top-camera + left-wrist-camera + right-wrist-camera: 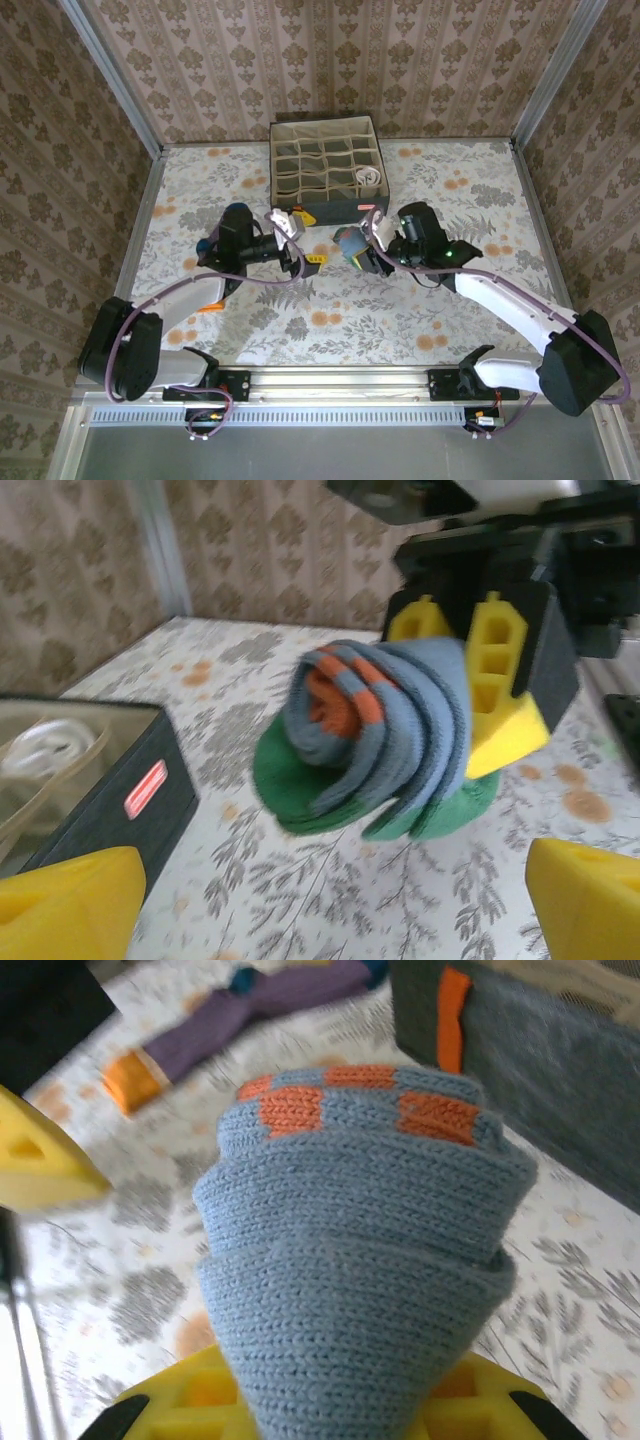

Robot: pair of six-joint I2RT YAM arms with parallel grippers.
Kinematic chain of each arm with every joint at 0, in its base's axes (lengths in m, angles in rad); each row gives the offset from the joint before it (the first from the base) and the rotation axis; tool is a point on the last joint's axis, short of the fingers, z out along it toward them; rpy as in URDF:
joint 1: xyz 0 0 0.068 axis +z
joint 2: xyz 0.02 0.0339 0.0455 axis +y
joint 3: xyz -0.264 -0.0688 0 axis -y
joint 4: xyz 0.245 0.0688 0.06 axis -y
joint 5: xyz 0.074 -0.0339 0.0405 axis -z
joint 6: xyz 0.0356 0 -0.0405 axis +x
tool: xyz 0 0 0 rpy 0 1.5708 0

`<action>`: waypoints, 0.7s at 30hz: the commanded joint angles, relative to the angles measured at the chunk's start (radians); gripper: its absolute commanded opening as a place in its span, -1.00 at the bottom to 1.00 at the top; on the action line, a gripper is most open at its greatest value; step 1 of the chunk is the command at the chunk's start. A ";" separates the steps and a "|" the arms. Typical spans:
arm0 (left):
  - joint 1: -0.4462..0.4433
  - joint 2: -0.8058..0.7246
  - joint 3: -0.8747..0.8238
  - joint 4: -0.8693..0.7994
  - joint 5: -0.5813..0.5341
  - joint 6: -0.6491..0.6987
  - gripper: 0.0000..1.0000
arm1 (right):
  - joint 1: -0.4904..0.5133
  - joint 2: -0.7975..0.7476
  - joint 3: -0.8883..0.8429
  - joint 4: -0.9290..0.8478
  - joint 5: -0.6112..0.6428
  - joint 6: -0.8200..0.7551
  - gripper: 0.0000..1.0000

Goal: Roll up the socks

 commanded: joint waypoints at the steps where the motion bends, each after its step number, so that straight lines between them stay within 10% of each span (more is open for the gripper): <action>1: 0.000 0.020 0.010 0.163 0.187 -0.074 0.92 | -0.013 -0.021 0.039 0.088 -0.215 0.051 -1.00; 21: -0.035 0.015 0.185 -0.263 0.332 0.103 0.70 | -0.024 0.075 0.150 0.034 -0.510 0.029 -1.00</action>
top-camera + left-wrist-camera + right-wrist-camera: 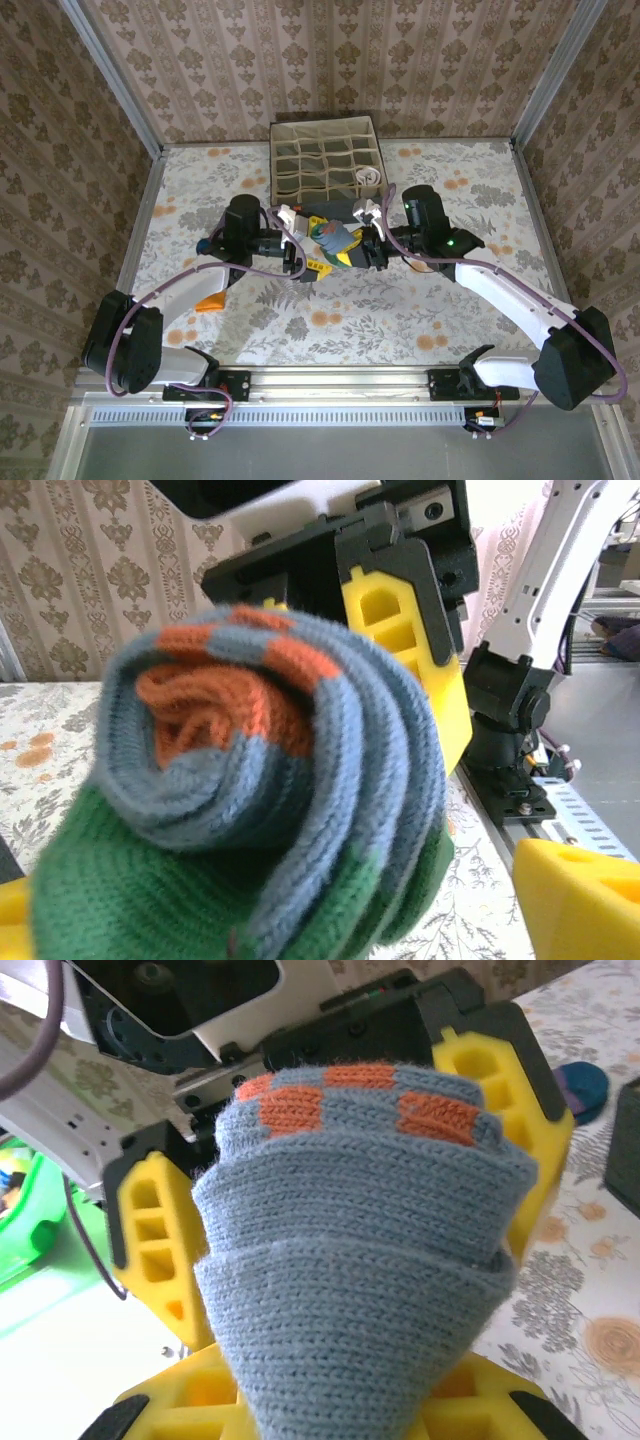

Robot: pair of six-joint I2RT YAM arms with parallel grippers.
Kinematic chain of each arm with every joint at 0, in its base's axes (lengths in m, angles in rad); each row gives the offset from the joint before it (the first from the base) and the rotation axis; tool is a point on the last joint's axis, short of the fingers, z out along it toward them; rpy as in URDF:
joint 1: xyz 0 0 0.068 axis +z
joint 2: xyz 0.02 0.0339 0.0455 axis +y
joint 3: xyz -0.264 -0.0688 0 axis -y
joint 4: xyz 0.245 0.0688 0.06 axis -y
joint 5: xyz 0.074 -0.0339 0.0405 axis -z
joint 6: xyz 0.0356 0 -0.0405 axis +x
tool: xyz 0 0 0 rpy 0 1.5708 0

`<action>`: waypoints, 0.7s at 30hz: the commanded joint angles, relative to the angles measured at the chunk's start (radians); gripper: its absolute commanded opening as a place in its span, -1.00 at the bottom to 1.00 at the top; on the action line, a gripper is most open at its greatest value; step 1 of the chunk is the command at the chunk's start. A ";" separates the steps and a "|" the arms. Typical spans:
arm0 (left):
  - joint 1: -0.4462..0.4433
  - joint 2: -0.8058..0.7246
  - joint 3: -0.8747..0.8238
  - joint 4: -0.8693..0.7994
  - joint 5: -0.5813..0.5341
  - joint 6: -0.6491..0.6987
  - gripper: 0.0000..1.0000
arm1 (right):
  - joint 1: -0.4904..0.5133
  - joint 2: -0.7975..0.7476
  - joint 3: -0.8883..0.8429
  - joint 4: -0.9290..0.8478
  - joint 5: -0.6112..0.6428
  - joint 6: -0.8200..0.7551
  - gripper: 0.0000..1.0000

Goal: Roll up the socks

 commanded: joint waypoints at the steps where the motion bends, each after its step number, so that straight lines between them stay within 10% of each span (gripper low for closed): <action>1: -0.003 -0.003 0.057 -0.100 0.054 0.073 0.63 | -0.006 0.033 0.050 -0.029 -0.151 0.016 -1.00; 14: -0.001 -0.050 0.112 -0.236 0.017 0.142 -0.82 | -0.008 0.153 0.125 -0.097 -0.330 0.069 -0.99; 21: 0.009 -0.061 0.157 -0.316 -0.177 0.120 -1.00 | -0.090 0.158 0.149 -0.065 -0.194 0.189 0.14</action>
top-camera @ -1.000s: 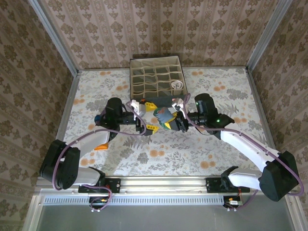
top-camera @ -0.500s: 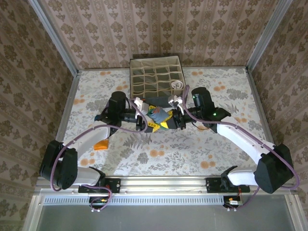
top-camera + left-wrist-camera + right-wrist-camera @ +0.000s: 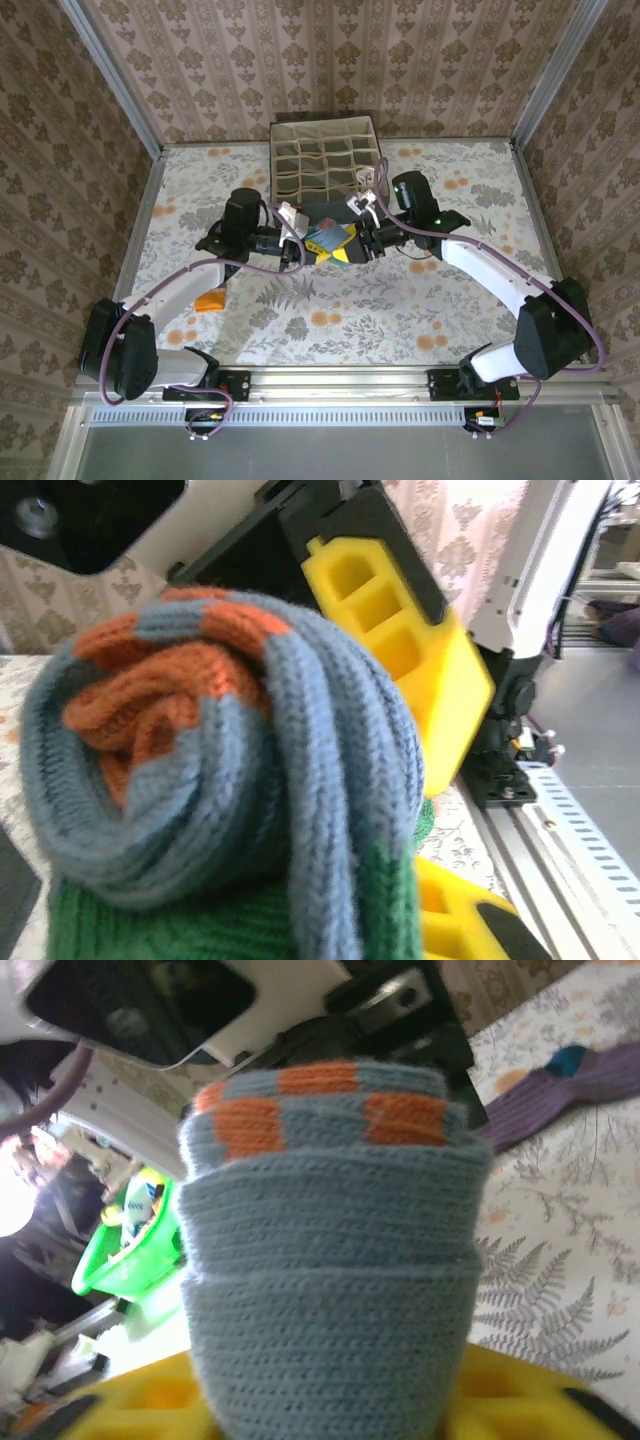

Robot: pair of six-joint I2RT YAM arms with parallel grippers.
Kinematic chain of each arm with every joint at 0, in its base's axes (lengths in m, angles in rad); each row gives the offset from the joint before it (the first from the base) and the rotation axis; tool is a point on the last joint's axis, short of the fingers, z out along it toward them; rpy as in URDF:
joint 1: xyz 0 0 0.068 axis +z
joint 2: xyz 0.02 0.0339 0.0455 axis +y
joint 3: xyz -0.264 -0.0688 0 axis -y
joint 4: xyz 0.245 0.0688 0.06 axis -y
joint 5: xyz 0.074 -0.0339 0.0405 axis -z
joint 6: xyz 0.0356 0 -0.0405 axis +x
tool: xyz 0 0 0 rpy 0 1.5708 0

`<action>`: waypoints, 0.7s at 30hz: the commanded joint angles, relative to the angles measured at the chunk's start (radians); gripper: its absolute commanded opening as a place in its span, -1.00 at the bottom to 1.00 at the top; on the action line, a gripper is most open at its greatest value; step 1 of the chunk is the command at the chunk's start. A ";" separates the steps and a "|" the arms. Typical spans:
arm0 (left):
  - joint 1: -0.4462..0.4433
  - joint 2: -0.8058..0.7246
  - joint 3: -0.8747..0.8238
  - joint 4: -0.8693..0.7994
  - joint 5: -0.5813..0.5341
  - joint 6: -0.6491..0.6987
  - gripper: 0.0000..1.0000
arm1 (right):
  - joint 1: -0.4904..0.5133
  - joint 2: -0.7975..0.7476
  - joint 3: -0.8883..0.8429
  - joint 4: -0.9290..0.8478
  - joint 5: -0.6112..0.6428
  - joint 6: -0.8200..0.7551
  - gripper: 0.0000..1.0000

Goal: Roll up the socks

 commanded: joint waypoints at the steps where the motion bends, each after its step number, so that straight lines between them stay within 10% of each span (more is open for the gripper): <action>1: 0.008 -0.020 0.075 -0.067 -0.197 0.017 -1.00 | -0.064 -0.010 0.027 0.023 0.074 0.093 0.22; 11: 0.040 0.242 0.445 -0.376 -0.742 0.059 -1.00 | -0.225 0.109 0.213 -0.136 0.651 0.198 0.32; 21: 0.040 0.688 0.969 -0.614 -1.000 0.100 -1.00 | -0.208 0.364 0.413 -0.246 0.950 0.229 0.23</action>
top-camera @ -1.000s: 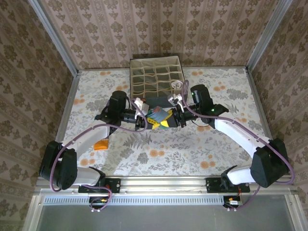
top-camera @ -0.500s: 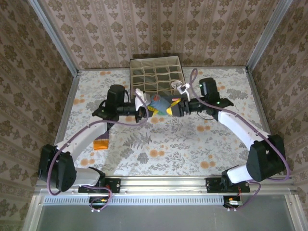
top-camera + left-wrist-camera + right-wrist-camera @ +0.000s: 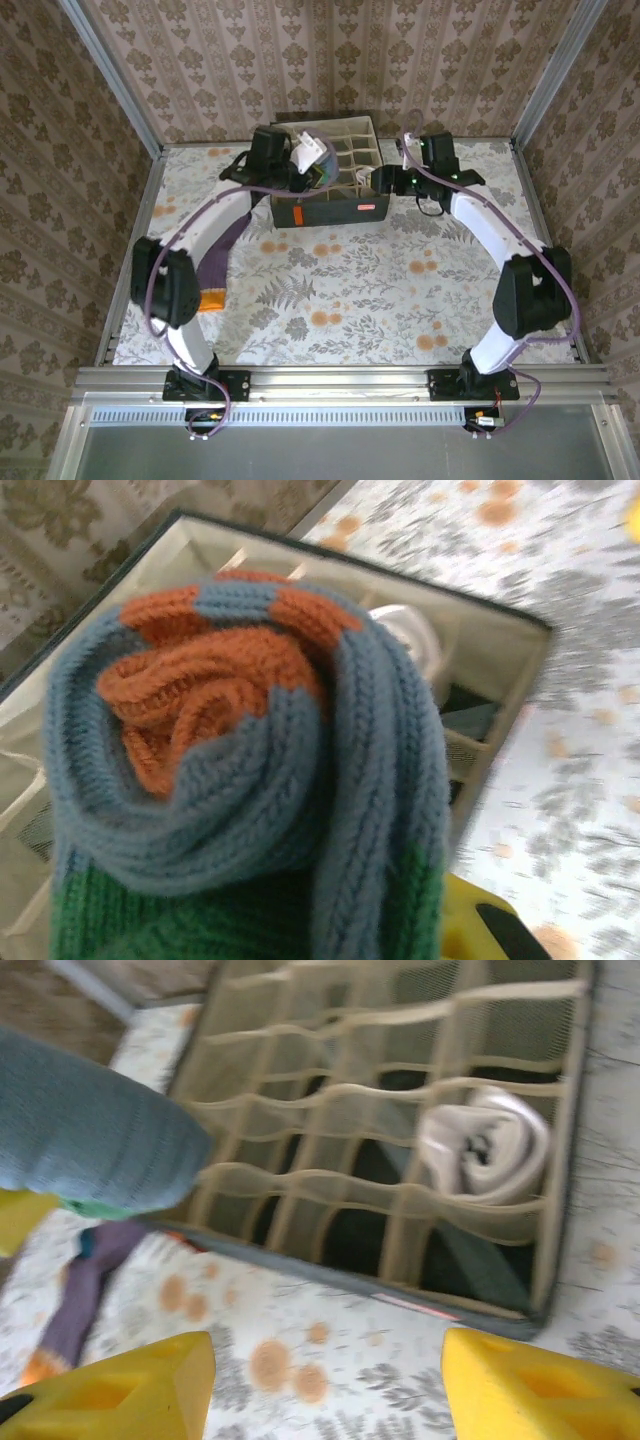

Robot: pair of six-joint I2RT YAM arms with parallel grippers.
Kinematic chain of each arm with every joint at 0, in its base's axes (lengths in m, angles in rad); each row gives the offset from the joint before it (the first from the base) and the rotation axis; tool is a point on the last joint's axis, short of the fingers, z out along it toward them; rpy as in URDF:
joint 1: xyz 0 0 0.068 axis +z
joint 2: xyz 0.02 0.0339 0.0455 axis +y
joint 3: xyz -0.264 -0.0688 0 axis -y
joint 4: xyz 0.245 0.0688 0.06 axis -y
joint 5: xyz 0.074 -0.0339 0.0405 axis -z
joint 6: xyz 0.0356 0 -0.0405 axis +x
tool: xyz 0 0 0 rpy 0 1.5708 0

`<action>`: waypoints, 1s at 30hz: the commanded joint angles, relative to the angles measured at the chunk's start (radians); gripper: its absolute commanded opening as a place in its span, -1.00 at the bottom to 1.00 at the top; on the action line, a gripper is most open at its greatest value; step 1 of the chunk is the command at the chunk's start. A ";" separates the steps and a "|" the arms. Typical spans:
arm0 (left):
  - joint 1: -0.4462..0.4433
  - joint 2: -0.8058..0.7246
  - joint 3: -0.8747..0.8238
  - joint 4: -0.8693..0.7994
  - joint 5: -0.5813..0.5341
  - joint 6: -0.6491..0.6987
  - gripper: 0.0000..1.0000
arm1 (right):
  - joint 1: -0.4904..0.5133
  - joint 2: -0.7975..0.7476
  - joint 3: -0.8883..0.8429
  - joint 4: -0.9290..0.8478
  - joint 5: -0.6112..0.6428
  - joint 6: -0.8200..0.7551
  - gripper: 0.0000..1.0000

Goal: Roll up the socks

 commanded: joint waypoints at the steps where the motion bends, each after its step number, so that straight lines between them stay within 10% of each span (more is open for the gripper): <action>1: 0.003 0.104 0.151 -0.119 -0.121 0.038 -1.00 | 0.015 0.072 0.083 -0.091 0.130 -0.004 0.23; 10: 0.009 0.366 0.500 -0.280 -0.216 0.031 -1.00 | 0.016 0.226 0.161 -0.112 0.127 -0.028 0.19; 30: 0.059 0.464 0.566 -0.324 -0.242 0.001 -1.00 | 0.017 0.320 0.194 -0.129 0.144 -0.030 0.04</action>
